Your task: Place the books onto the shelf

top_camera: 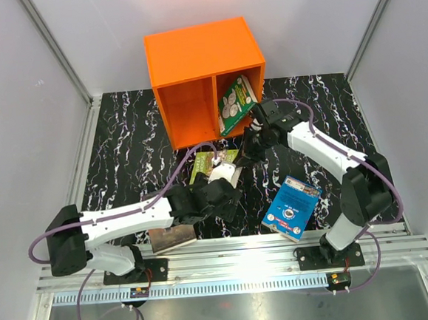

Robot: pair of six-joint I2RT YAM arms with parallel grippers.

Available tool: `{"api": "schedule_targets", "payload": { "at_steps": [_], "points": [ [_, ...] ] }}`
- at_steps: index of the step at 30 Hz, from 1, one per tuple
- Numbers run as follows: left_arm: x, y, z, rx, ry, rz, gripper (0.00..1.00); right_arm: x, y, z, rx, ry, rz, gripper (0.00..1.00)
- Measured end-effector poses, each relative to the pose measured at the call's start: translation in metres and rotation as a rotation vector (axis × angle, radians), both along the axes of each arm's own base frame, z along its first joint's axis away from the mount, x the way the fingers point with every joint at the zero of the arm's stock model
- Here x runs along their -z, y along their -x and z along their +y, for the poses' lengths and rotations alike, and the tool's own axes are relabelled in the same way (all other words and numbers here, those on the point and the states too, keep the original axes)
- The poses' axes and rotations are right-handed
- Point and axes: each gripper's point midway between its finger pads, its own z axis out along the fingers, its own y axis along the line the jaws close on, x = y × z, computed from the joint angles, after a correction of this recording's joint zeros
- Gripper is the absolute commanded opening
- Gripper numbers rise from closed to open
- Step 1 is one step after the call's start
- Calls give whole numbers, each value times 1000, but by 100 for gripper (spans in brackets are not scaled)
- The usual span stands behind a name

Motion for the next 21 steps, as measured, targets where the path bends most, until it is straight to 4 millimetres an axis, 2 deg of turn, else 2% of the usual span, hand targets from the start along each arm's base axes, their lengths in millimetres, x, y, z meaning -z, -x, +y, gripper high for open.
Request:
{"api": "schedule_targets", "payload": {
  "at_steps": [3,7,12,14,19,21],
  "points": [
    [2,-6,0,-20,-15,-29,99,5,2,-1,-1,10,33,0],
    [20,-22,1,-61,-130,-75,99,9,8,-2,-13,27,85,0],
    [44,-42,3,-82,-306,-141,99,4,9,-4,-24,43,102,0],
    [47,-48,4,-85,-356,-175,99,0,10,-4,-28,43,108,0],
    [38,-65,-3,-92,-426,-270,99,-11,5,-3,-25,33,108,0],
    [36,-71,-5,-96,-441,-296,84,-12,2,-5,-16,33,109,0]
  ]
}}
